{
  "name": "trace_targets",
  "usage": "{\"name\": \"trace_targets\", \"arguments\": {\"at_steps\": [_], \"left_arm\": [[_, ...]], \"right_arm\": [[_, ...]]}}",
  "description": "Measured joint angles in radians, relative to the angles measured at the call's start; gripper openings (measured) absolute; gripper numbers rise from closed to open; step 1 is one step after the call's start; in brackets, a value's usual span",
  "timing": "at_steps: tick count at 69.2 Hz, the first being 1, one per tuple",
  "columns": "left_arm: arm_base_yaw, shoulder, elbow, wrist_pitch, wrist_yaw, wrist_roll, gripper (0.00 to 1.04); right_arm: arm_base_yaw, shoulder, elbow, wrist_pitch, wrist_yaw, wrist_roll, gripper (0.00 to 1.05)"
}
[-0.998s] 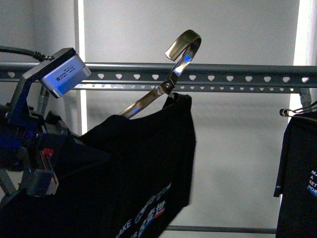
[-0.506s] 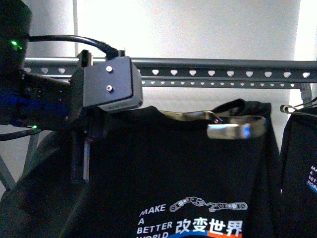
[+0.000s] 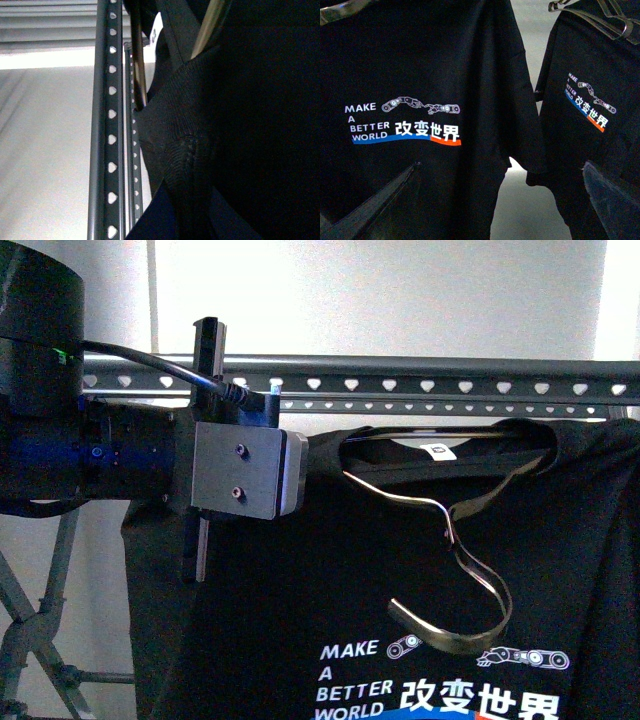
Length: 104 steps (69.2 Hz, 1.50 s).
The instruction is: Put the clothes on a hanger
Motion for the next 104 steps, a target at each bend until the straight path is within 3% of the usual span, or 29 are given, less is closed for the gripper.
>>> {"name": "trace_targets", "arguments": {"at_steps": [33,37,38,42,46,51,61,86,93,104], "left_arm": [[0.000,0.000,0.000,0.000,0.001,0.003,0.04],[0.001,0.000,0.000,0.000,0.001,0.006,0.04],[0.003,0.000,0.000,0.000,0.000,0.006,0.04],[0.003,0.000,0.000,0.000,-0.002,0.008,0.04],[0.001,0.000,0.000,0.000,-0.002,0.009,0.04],[0.000,0.000,0.000,0.000,0.001,0.010,0.04],[0.005,0.000,-0.001,0.000,-0.001,0.010,0.04],[0.002,0.000,-0.001,0.000,0.000,0.010,0.04],[0.002,0.000,-0.001,0.000,0.000,0.010,0.04],[0.002,0.000,-0.001,0.000,0.000,0.010,0.04]], "right_arm": [[0.000,0.000,0.000,0.000,-0.002,0.000,0.97],[-0.062,0.048,0.019,-0.020,-0.195,-0.018,0.97],[-0.108,0.093,0.029,-0.008,-0.301,-0.027,0.97],[-0.222,0.235,0.068,0.072,-0.538,-0.079,0.97],[-0.295,0.352,0.101,0.169,-0.665,-0.126,0.97],[-0.344,0.548,0.167,0.358,-0.751,-0.240,0.97],[-0.308,0.893,0.320,0.649,-0.731,-0.565,0.97],[-0.184,1.299,0.625,0.673,-0.718,-1.486,0.97],[-0.166,1.365,0.688,0.651,-0.709,-1.637,0.97],[-0.146,1.442,0.767,0.640,-0.669,-1.734,0.97]]}}
